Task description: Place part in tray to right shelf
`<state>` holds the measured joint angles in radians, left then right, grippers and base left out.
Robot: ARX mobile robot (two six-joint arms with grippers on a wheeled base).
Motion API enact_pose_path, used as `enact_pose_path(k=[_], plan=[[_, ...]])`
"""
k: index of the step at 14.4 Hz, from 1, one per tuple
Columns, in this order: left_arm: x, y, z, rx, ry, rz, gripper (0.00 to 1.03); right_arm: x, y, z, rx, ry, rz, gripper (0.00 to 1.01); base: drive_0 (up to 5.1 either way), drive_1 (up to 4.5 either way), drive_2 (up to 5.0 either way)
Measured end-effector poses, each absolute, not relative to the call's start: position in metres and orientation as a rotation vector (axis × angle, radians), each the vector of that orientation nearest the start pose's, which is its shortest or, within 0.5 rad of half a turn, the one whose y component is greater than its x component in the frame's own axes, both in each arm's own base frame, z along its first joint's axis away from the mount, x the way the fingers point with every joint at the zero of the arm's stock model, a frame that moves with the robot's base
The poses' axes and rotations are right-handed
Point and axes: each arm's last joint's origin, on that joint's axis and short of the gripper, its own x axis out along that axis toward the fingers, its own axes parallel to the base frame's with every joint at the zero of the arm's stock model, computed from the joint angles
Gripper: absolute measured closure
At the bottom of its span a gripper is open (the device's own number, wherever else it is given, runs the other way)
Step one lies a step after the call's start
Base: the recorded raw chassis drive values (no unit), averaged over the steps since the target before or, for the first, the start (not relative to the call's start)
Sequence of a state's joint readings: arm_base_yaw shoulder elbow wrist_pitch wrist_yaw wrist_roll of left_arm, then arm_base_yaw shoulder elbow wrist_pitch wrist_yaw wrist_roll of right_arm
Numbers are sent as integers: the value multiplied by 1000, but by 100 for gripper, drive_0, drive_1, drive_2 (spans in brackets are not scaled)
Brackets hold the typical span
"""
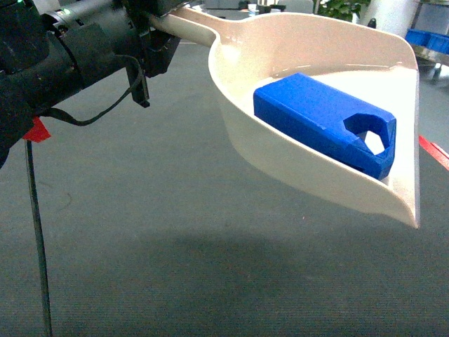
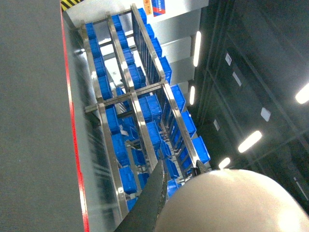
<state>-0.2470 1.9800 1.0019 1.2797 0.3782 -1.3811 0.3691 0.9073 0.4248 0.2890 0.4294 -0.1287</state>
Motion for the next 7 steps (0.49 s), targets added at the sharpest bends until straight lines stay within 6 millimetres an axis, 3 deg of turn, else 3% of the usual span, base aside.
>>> enact_pose_path(k=[5,6,7], plan=[[388,-110,203,-1308,187,-677,90,185,61,233,-203,178,-40,3,0,0,0],[385,-110,205,-1319,190,-414,90,185,61,233,-203,178,-40,3,0,0,0],[384,-100,215,-1331,89,-268,90,185,61,233,-203,178,-41,3,0,0,0]])
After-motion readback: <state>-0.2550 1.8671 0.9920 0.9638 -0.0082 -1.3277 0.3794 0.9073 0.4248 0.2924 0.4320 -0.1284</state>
